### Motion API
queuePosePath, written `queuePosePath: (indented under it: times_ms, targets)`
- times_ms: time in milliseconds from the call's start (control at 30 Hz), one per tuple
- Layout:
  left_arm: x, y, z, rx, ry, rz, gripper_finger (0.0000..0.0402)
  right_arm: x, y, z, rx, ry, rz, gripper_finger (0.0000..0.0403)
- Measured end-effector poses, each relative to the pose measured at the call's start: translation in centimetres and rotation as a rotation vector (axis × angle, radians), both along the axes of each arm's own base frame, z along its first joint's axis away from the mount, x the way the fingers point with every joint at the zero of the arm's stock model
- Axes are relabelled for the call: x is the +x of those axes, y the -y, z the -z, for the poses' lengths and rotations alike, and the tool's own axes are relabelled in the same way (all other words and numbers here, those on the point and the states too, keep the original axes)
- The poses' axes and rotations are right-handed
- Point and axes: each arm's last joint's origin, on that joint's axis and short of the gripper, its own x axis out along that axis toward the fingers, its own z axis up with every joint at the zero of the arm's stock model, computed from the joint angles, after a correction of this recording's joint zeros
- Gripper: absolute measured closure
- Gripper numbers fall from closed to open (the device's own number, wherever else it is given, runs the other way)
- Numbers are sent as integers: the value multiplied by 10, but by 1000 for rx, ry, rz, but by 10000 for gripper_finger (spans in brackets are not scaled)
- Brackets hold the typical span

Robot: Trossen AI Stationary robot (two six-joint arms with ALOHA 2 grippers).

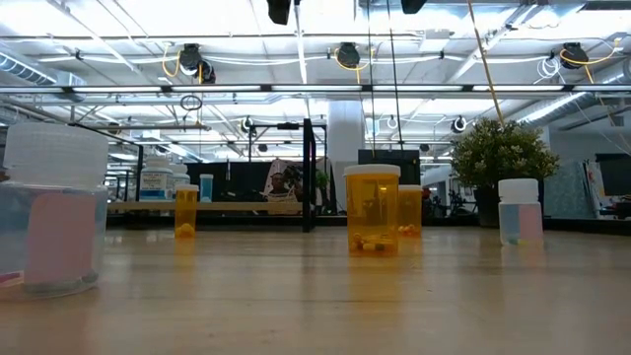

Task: Pick and place medicine bottles onto shelf by color
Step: Put the blue pill bottle aligned with the other blue pill bottle on the shelf

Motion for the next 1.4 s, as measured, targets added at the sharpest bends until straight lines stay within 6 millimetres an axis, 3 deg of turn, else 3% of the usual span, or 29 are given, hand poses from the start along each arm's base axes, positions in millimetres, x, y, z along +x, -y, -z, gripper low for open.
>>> queuePosePath:
  times_ms: [267, 433, 667, 867, 1100, 1400]
  targets:
    - [-6, 2, -5, -29, -30, -2, 139, 0, 0, 2, -7, -19, 2, 276]
    - [-20, 3, -17, -20, -68, 12, 104, -1, 0, 4, -14, -36, 3, 276]
    - [-30, 9, -27, -28, -66, 39, 115, -1, 1, 3, -25, -32, 7, 275]
    - [-17, 9, 1, -77, -151, 8, 135, 0, 1, 3, -45, -24, 32, 275]
    - [7, 8, 30, -107, -92, -13, 144, 0, 1, 3, -57, -22, 30, 275]
    - [15, -1, 28, -114, -9, -61, 145, -1, 2, 4, -61, -32, 29, 275]
